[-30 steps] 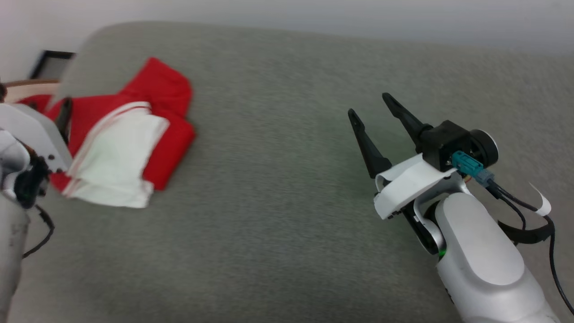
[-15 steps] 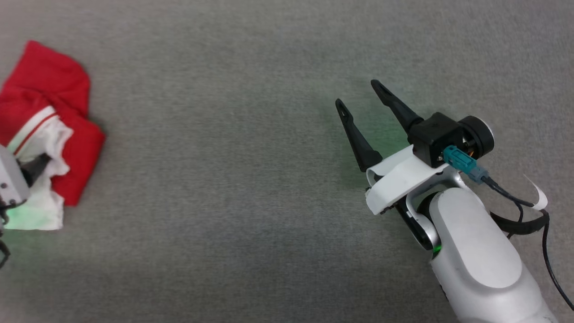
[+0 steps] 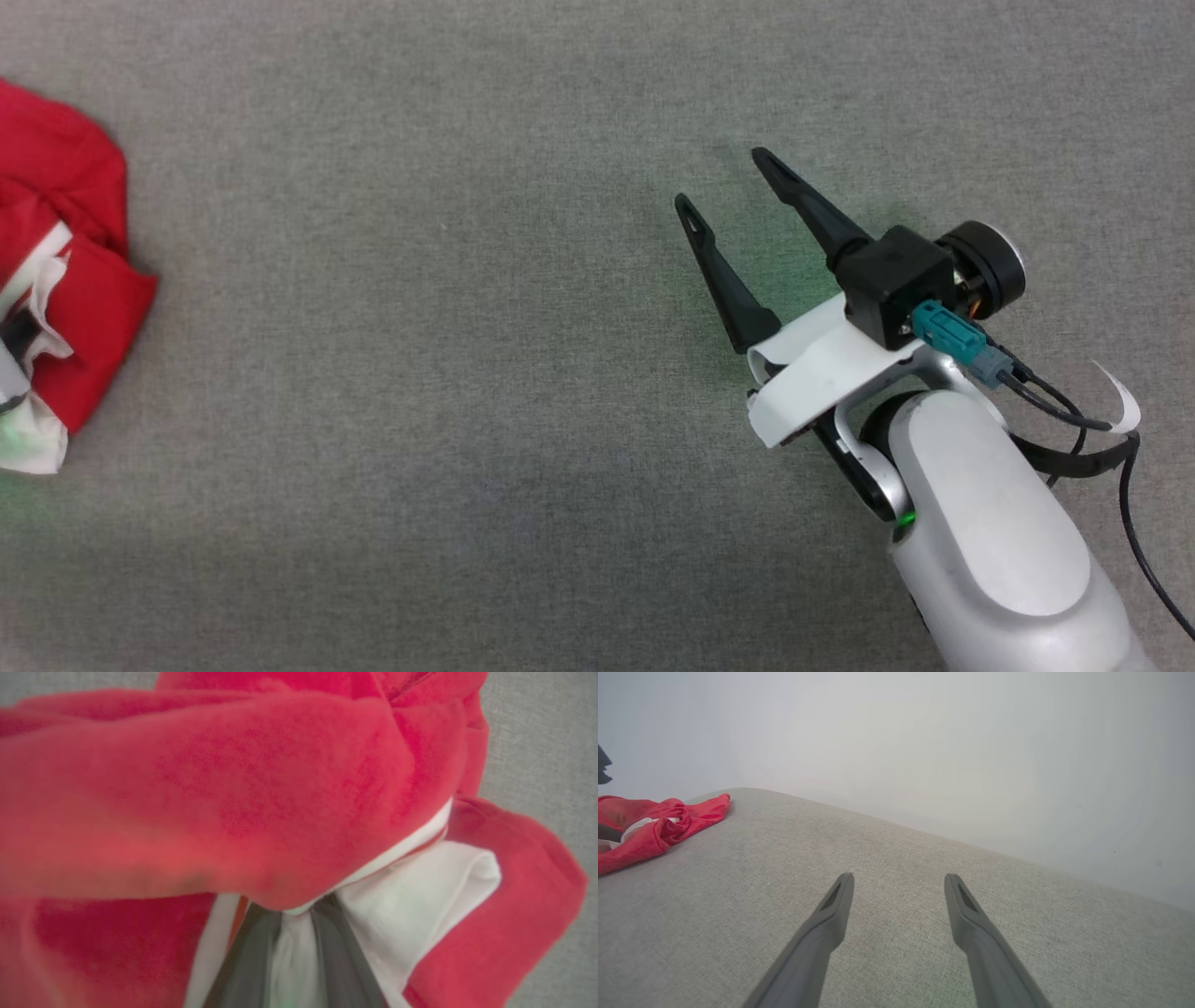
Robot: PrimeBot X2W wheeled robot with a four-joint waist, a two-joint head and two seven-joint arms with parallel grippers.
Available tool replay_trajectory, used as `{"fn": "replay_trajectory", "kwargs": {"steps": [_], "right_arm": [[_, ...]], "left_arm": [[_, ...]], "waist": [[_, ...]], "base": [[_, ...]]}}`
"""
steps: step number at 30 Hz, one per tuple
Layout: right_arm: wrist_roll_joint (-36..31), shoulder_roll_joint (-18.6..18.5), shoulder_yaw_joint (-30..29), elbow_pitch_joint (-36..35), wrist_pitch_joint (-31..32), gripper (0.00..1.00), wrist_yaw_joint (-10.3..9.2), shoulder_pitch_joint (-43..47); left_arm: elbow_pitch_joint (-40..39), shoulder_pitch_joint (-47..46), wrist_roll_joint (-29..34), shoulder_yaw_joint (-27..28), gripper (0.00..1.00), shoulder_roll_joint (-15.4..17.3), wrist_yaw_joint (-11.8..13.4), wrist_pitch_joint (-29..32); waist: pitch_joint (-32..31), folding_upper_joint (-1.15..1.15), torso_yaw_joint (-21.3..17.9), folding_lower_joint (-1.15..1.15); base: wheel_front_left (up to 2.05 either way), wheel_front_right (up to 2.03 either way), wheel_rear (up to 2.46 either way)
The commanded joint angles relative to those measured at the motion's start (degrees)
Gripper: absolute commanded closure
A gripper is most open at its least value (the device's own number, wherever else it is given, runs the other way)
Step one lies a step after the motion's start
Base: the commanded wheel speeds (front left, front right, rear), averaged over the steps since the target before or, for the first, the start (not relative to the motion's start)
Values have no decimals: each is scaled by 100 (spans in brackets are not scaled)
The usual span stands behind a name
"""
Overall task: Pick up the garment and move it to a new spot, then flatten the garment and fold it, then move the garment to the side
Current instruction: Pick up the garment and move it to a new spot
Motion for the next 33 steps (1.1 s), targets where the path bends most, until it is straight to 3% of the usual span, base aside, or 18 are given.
{"fn": "replay_trajectory", "kwargs": {"steps": [1, 11, 17, 26, 33], "right_arm": [[-5, 13, -33, -4, 8, 0, 0, 91], [148, -15, -376, 173, -204, 0, 0, 482], [288, -13, -659, 206, -384, 0, 0, 812], [498, 9, -1102, 32, -631, 0, 0, 1316], [778, 15, -1334, -139, -785, 0, 0, 1647]], "left_arm": [[-9, 250, -10, -289, 100, -594, -30, -13], [-298, -204, 247, -628, 100, -176, -26, -1519], [-940, -365, 313, -1051, 100, -196, -16, -2117], [-2442, -855, 622, -1939, 100, -57, -16, -2348], [-3581, -1413, 627, -2582, 100, -63, -16, -2155]], "waist": [[-69, 0, 42, 0], [-736, 0, 280, 0], [-1049, 0, 243, 0], [-1164, 0, -308, 0], [-1120, 0, -961, 0]], "base": [[0, 0, 0], [0, 0, 0], [0, 0, 0], [0, 0, 0], [0, 0, 0]]}}
